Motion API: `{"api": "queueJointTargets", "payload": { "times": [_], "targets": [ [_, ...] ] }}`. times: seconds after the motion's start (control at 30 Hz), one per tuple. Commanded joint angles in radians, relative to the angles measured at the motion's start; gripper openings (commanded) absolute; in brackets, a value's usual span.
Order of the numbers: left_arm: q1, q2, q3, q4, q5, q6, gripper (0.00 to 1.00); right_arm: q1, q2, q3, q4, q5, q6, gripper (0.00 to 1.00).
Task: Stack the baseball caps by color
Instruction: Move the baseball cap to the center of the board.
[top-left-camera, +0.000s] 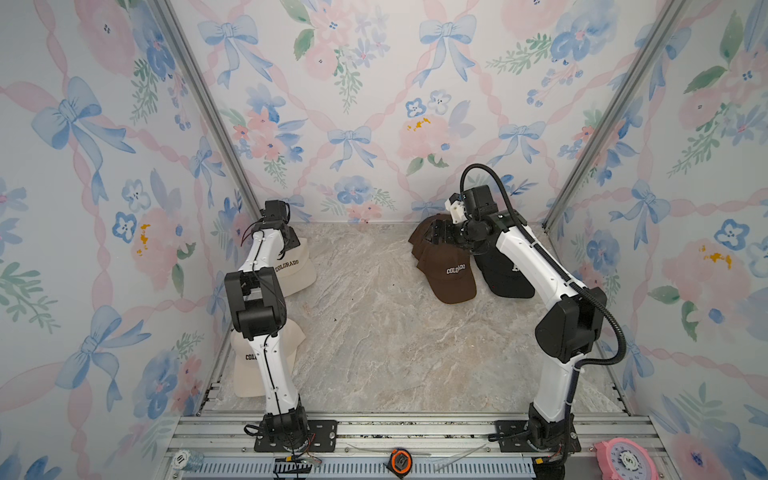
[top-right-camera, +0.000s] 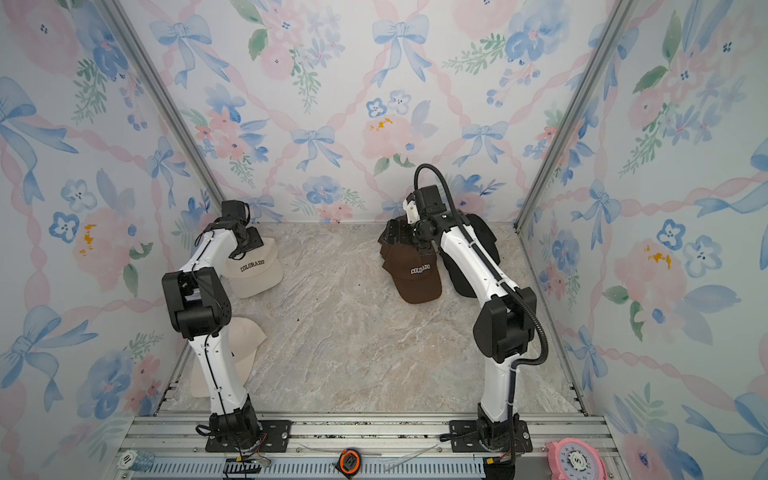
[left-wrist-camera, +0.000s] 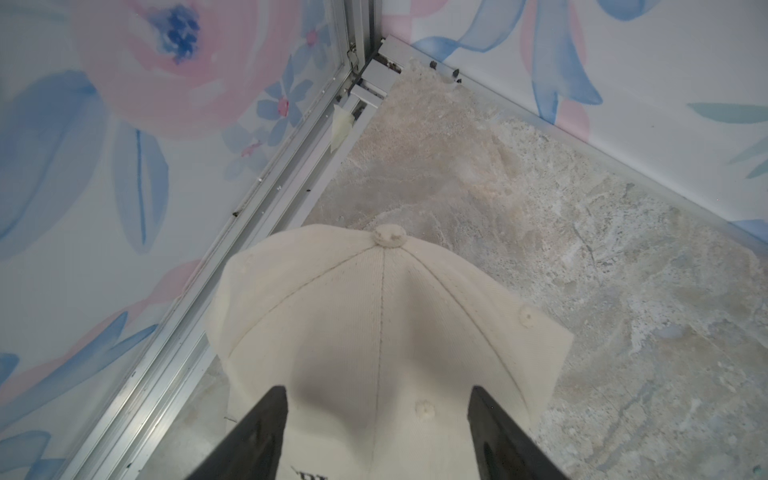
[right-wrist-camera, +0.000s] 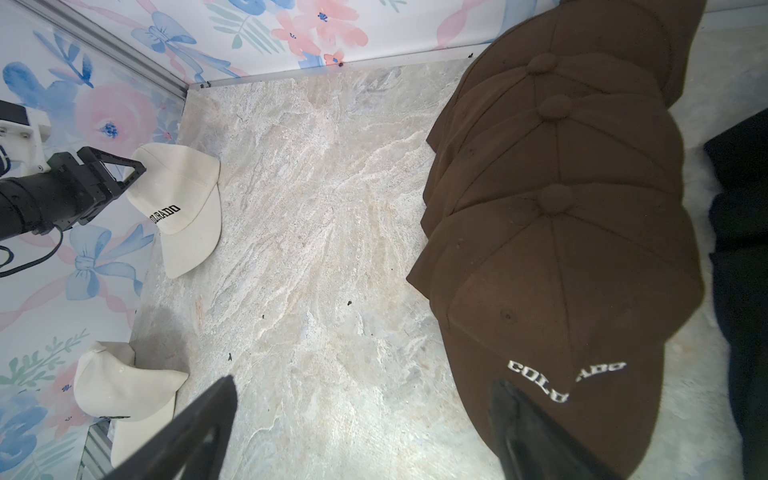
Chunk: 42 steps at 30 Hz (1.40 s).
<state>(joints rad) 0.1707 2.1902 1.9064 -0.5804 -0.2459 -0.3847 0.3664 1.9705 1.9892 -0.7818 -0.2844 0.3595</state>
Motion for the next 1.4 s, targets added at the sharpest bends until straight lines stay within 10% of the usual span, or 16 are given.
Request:
{"api": "queueJointTargets", "payload": {
  "times": [0.0, 0.4, 0.77, 1.37],
  "targets": [
    [-0.003, 0.039, 0.023, -0.032, 0.01, -0.018, 0.66, -0.019, 0.029, 0.056, -0.008, -0.013, 0.011, 0.96],
    [-0.003, 0.062, 0.022, -0.035, 0.007, -0.028, 0.53, -0.036, 0.077, 0.125, -0.049, -0.012, 0.006, 0.96],
    [-0.006, 0.035, 0.017, -0.053, 0.006, -0.029, 0.0, -0.043, 0.068, 0.139, -0.071, 0.008, 0.001, 0.96],
    [-0.238, -0.092, 0.022, -0.088, 0.054, -0.126, 0.0, -0.044, -0.17, -0.156, 0.013, 0.037, 0.009, 0.96]
  ]
}}
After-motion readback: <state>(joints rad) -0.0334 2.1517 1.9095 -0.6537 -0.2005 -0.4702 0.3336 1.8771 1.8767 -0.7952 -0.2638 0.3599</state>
